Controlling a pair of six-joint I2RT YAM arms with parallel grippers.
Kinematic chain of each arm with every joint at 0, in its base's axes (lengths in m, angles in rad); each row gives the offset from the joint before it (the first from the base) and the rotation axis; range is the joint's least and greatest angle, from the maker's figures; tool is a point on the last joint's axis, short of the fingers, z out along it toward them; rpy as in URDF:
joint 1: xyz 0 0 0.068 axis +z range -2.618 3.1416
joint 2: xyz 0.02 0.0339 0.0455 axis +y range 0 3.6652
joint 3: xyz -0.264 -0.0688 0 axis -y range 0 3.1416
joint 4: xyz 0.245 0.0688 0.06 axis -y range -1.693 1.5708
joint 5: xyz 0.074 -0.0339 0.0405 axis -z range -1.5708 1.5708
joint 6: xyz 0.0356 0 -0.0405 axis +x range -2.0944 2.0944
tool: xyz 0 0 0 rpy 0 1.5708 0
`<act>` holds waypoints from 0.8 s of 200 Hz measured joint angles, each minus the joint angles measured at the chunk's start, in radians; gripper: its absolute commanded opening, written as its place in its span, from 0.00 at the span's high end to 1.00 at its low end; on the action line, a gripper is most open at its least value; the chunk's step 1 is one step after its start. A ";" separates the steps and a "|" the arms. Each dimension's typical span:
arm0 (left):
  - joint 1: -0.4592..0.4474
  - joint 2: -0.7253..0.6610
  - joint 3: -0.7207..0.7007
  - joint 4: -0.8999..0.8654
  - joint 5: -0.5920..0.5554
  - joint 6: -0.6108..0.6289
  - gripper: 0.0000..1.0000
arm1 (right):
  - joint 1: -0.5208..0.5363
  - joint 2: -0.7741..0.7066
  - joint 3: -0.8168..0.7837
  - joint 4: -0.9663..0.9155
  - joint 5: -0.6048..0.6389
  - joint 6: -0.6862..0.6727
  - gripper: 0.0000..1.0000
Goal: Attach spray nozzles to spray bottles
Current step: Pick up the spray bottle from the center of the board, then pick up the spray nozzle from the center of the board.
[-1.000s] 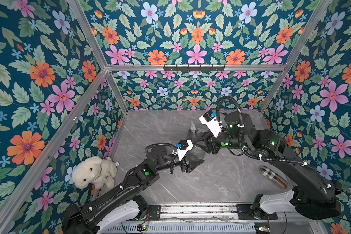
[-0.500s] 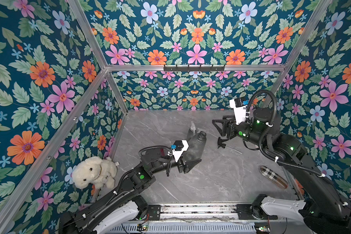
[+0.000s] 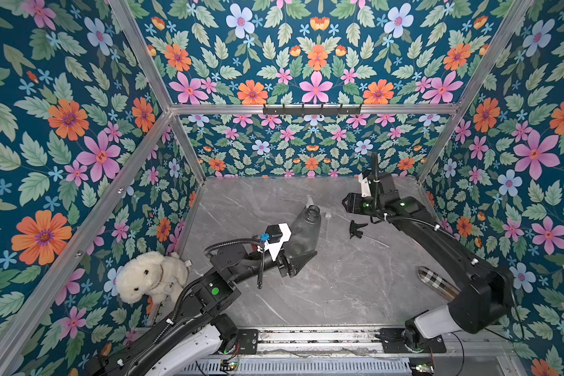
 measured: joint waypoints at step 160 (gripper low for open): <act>0.000 -0.023 -0.047 0.007 -0.052 0.000 1.00 | 0.036 0.838 0.756 -0.308 0.025 0.114 0.51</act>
